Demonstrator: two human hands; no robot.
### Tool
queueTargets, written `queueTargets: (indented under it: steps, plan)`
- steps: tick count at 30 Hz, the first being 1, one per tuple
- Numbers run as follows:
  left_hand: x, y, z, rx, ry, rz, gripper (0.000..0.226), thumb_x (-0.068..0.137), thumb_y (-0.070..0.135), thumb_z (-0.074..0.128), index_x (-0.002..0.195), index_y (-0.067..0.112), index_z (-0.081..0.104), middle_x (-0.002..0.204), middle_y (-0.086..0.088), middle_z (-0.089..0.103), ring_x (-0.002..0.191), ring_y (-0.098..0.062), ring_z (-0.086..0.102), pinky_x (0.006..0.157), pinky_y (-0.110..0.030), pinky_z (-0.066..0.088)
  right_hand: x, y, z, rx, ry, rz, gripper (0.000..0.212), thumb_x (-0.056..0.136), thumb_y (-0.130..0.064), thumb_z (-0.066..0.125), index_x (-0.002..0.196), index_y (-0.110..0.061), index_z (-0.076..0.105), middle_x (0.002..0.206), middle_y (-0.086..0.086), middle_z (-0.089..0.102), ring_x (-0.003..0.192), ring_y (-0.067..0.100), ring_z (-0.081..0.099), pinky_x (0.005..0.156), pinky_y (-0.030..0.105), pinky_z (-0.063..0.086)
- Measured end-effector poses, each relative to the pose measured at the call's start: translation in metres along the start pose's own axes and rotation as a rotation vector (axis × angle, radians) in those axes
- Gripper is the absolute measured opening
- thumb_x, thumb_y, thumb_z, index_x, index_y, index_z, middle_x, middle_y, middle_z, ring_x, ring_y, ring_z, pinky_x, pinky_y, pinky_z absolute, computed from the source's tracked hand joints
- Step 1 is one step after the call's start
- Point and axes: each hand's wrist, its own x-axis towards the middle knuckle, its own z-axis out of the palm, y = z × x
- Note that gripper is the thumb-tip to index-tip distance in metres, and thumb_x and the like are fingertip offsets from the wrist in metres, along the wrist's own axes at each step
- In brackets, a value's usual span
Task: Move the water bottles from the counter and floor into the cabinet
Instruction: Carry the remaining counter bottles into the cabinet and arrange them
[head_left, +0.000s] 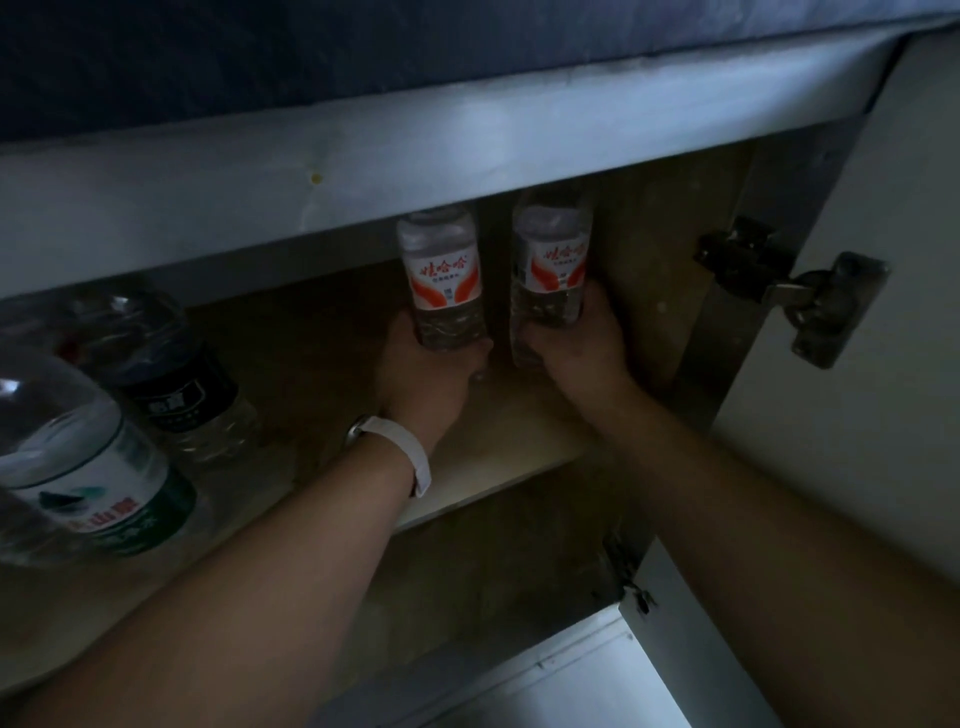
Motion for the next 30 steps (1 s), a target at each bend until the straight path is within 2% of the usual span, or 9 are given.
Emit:
queueTargets:
  steps: [3, 7, 12, 15, 19, 24, 27, 29, 30]
  plan:
    - [0.003, -0.006, 0.004, 0.01, 0.0, -0.008, 0.068, 0.079, 0.025, 0.086, 0.139, 0.026, 0.052, 0.124, 0.006, 0.062, 0.116, -0.017, 0.06, 0.093, -0.03, 0.044, 0.002, 0.007, -0.001, -0.004, -0.018, -0.009, 0.066, 0.08, -0.018, 0.077, 0.137, -0.024, 0.046, 0.131, -0.009, 0.057, 0.115, 0.003, 0.049, 0.091, 0.022, 0.039]
    - [0.005, -0.011, 0.01, 0.046, 0.012, 0.019, 0.073, 0.08, 0.026, 0.085, 0.143, 0.026, 0.049, 0.138, 0.002, 0.061, 0.126, -0.02, 0.058, 0.096, -0.031, 0.043, 0.005, 0.013, -0.001, -0.025, -0.03, -0.05, 0.068, 0.08, -0.021, 0.077, 0.139, -0.025, 0.044, 0.138, -0.006, 0.054, 0.127, 0.009, 0.049, 0.102, 0.027, 0.04]
    - [0.008, -0.013, 0.019, 0.062, 0.029, 0.027, 0.077, 0.08, 0.032, 0.086, 0.145, 0.03, 0.045, 0.142, 0.003, 0.059, 0.13, -0.023, 0.057, 0.096, -0.031, 0.041, 0.006, 0.017, -0.001, -0.051, -0.046, -0.063, 0.067, 0.081, -0.025, 0.076, 0.139, -0.027, 0.041, 0.137, -0.008, 0.054, 0.12, 0.0, 0.048, 0.099, 0.024, 0.041]
    - [0.007, -0.016, 0.019, 0.067, 0.028, 0.044, 0.079, 0.08, 0.03, 0.086, 0.147, 0.03, 0.043, 0.145, 0.003, 0.058, 0.133, -0.023, 0.055, 0.098, -0.029, 0.039, 0.005, 0.018, -0.001, -0.034, -0.052, -0.055, 0.07, 0.082, -0.023, 0.076, 0.141, -0.027, 0.038, 0.139, -0.008, 0.052, 0.123, 0.003, 0.047, 0.099, 0.023, 0.039]
    - [0.007, -0.012, 0.016, 0.167, -0.039, 0.068, 0.075, 0.086, 0.038, 0.08, 0.149, 0.028, 0.04, 0.149, -0.001, 0.053, 0.135, -0.026, 0.053, 0.107, -0.04, 0.043, 0.004, 0.017, -0.001, -0.042, -0.087, -0.048, 0.076, 0.082, -0.025, 0.076, 0.146, -0.029, 0.035, 0.143, -0.008, 0.049, 0.131, 0.007, 0.045, 0.104, 0.026, 0.037]
    - [-0.026, -0.012, -0.01, 0.129, -0.057, 0.117, 0.071, 0.087, 0.036, 0.078, 0.148, 0.033, 0.042, 0.137, 0.013, 0.057, 0.123, -0.011, 0.056, 0.096, -0.029, 0.045, -0.011, 0.009, -0.008, -0.048, -0.067, 0.039, 0.086, 0.078, -0.035, 0.08, 0.148, -0.029, 0.031, 0.147, -0.007, 0.045, 0.135, 0.013, 0.043, 0.111, 0.039, 0.037]
    - [-0.051, -0.02, -0.038, 0.177, -0.032, 0.137, 0.059, 0.088, 0.024, 0.075, 0.139, 0.038, 0.049, 0.119, 0.021, 0.055, 0.112, -0.003, 0.054, 0.081, -0.017, 0.043, -0.039, 0.002, -0.007, -0.002, 0.06, -0.009, 0.073, 0.075, -0.035, 0.082, 0.135, -0.042, 0.041, 0.133, -0.017, 0.054, 0.122, 0.002, 0.05, 0.099, 0.028, 0.042]
    - [-0.065, -0.031, -0.058, 0.251, 0.04, 0.198, 0.048, 0.088, 0.023, 0.074, 0.128, 0.039, 0.056, 0.112, 0.022, 0.058, 0.109, -0.006, 0.058, 0.083, -0.02, 0.046, -0.062, -0.002, 0.0, 0.038, 0.114, -0.044, 0.058, 0.074, -0.034, 0.082, 0.118, -0.049, 0.047, 0.12, -0.022, 0.056, 0.11, -0.007, 0.053, 0.091, 0.021, 0.043]
    - [-0.072, -0.037, -0.069, 0.292, 0.086, 0.242, 0.044, 0.087, 0.024, 0.073, 0.126, 0.037, 0.059, 0.112, 0.018, 0.06, 0.108, -0.009, 0.059, 0.083, -0.02, 0.046, -0.073, -0.003, 0.005, 0.038, 0.11, -0.045, 0.057, 0.074, -0.035, 0.081, 0.118, -0.047, 0.048, 0.12, -0.02, 0.055, 0.107, -0.009, 0.052, 0.089, 0.02, 0.043]
